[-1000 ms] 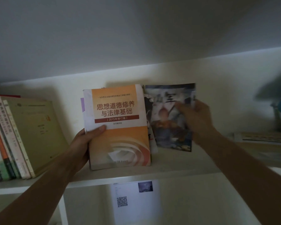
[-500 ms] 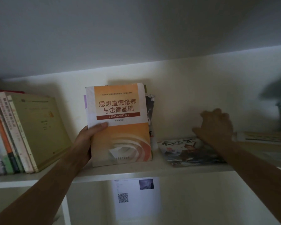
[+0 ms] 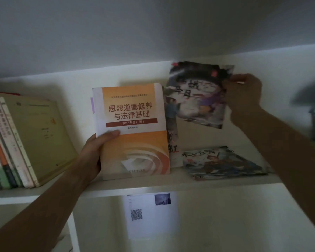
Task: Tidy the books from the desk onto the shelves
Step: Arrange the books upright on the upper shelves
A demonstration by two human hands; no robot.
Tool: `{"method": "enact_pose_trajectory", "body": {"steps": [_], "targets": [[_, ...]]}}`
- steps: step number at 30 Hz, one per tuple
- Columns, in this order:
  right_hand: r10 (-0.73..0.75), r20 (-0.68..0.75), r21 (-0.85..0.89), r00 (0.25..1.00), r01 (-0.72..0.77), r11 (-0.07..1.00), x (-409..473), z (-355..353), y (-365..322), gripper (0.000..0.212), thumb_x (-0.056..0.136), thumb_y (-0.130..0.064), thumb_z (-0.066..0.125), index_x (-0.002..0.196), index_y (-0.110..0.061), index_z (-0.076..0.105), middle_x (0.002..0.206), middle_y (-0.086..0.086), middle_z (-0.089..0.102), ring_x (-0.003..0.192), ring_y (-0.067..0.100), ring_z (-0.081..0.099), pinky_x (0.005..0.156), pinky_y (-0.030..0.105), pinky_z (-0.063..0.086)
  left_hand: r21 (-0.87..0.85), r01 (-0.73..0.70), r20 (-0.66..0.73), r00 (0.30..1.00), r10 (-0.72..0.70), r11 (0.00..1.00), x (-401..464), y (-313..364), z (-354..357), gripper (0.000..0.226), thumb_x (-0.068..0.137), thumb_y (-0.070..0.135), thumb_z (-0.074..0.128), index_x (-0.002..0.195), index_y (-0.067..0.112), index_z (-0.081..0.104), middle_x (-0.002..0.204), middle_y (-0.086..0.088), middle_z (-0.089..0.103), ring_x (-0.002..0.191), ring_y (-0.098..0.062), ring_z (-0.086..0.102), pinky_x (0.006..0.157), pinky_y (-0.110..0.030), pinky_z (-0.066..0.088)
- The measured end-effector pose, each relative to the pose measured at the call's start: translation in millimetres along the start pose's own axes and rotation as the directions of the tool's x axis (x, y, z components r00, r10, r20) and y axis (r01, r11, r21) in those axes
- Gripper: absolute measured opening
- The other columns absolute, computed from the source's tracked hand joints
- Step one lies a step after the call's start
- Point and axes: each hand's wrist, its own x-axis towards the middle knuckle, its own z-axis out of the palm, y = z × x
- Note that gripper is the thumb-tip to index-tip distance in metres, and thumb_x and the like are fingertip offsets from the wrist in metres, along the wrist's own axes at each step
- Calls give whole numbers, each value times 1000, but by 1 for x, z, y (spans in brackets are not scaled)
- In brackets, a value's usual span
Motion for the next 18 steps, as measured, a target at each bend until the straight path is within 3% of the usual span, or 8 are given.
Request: {"method": "enact_pose_trajectory", "body": {"steps": [4,6,8,9,10,12,15,18], "targets": [[228,94,-503,969,-152,851,12,-43,48,17,78,-18,79,88,-6,74,91,20,72,85,34,72,82,49,61,2,-8,0,1000,8,1000,0,1,1,38,93,16,63,131,14,66,123,-11,74,110,-31,73,86,-41,63],[307,218,-798,927,-12,602,-7,-51,72,24,80,-22,79,96,-5,75,92,21,72,88,35,71,83,40,59,-1,-8,-5,1000,8,1000,0,2,1,39,92,17,64,131,14,66,123,-11,74,111,-31,72,87,-41,62],[135,318,-873,938,235,428,-22,-52,80,35,84,-27,74,112,-6,70,108,18,70,102,34,66,92,36,50,-8,-5,-1,1000,5,1000,1,2,1,43,90,18,65,133,14,65,124,-11,73,112,-32,72,89,-43,62],[18,369,-822,929,318,472,-30,-48,75,38,87,-32,73,116,-9,68,113,14,68,104,32,64,94,35,47,-8,-4,5,1000,5,1000,1,1,0,44,90,19,65,134,13,64,125,-11,73,113,-33,71,90,-44,61],[-31,390,-695,920,316,645,-42,-41,65,39,87,-39,73,116,-13,68,112,8,70,101,25,66,93,34,48,-9,-5,7,1000,5,1000,1,1,0,45,89,19,65,134,13,64,125,-12,73,113,-33,71,91,-45,61],[128,528,-389,840,105,915,-66,-17,41,49,80,-55,75,114,-20,69,106,-3,72,91,13,70,84,30,55,-15,-5,5,1000,5,1000,1,0,-1,46,89,19,65,134,13,64,125,-12,73,114,-33,71,92,-45,60],[227,690,-347,688,39,937,-90,12,27,50,78,-44,82,119,-19,68,105,-3,72,92,12,69,74,25,56,-18,-2,20,1000,3,1000,0,0,1,45,88,19,65,133,14,64,125,-11,73,112,-32,72,90,-44,61],[77,564,-197,822,43,979,-82,19,16,14,82,-15,81,95,-14,76,86,1,74,76,13,68,62,21,49,-24,-5,6,1000,5,1000,-1,1,2,45,86,20,66,131,15,66,121,-10,75,108,-31,73,81,-39,64]]}}
